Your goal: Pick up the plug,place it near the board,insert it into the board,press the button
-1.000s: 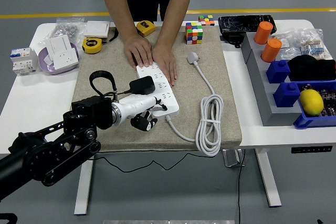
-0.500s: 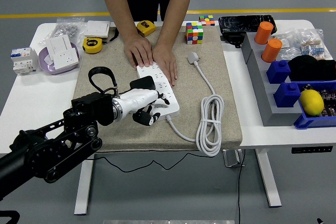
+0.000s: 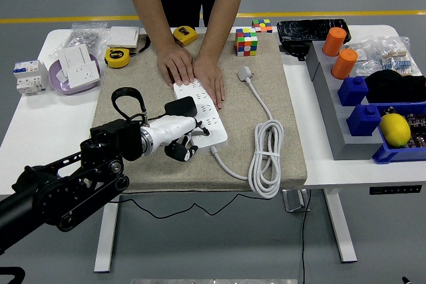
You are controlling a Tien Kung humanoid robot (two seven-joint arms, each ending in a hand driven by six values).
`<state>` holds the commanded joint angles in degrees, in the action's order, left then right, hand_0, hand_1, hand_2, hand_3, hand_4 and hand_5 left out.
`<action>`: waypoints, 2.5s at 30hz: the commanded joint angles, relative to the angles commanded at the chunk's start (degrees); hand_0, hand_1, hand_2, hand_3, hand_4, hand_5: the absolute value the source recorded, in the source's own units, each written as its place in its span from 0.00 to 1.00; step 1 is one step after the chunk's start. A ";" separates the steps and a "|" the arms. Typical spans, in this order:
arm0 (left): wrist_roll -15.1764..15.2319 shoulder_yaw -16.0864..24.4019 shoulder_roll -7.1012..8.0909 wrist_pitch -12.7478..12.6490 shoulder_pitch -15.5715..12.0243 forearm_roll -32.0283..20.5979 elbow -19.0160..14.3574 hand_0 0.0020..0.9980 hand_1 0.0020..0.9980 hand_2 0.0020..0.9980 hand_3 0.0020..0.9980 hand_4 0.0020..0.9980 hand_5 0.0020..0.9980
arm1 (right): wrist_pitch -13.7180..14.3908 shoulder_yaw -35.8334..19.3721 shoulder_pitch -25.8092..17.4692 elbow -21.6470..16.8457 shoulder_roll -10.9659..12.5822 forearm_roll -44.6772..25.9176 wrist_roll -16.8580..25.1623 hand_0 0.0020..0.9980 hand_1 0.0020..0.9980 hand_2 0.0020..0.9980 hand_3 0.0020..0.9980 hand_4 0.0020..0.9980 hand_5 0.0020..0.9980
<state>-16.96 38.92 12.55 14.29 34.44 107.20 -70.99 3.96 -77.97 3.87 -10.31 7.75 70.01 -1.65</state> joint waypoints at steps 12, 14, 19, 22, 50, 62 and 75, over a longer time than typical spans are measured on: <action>0.12 -0.89 -0.15 0.26 0.00 -0.13 1.48 0.13 0.04 0.15 0.79 0.51 0.00 | -0.01 0.03 -0.05 0.00 0.04 0.03 -0.02 0.98 0.83 0.76 0.80 1.00 0.98; 0.26 -0.81 -0.08 0.13 -0.07 -0.01 1.28 0.13 0.04 0.15 0.79 0.51 0.00 | -0.01 0.03 -0.12 0.00 0.03 0.06 -0.04 0.98 0.83 0.76 0.80 1.00 0.98; 0.32 0.73 0.08 -0.03 -0.51 0.82 -0.59 0.13 0.04 0.15 0.73 0.48 0.00 | -0.02 -0.01 -0.24 0.00 0.01 0.13 -0.11 0.98 0.83 0.76 0.80 1.00 0.98; 0.61 2.52 0.41 -0.19 -1.25 1.43 -3.23 0.13 0.04 0.15 0.73 0.48 0.00 | -0.02 0.03 -0.24 0.00 -0.03 0.07 -0.06 0.98 0.83 0.76 0.80 1.00 0.98; 6.68 9.65 0.69 -3.44 -4.71 -2.12 -8.20 0.24 0.14 0.24 0.94 0.57 0.13 | 0.01 -0.03 -0.27 0.00 -0.14 -0.15 -0.10 0.98 0.83 0.76 0.80 1.00 0.98; 6.06 4.40 0.85 -3.27 -2.48 -0.02 -3.82 0.14 0.03 0.14 0.87 0.58 0.00 | -0.04 0.04 -0.08 0.00 -0.12 -0.23 -0.09 0.97 0.83 0.76 0.80 1.00 0.98; 5.88 2.14 0.62 -2.24 -1.92 1.27 -0.09 0.14 0.02 0.14 0.86 0.60 0.00 | -0.08 -0.08 -0.16 0.00 -0.09 0.00 -0.14 0.97 0.83 0.76 0.80 1.00 0.98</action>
<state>-11.07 41.06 13.17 12.05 32.51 108.46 -71.08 3.88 -78.05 3.71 -10.31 7.66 70.01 -1.78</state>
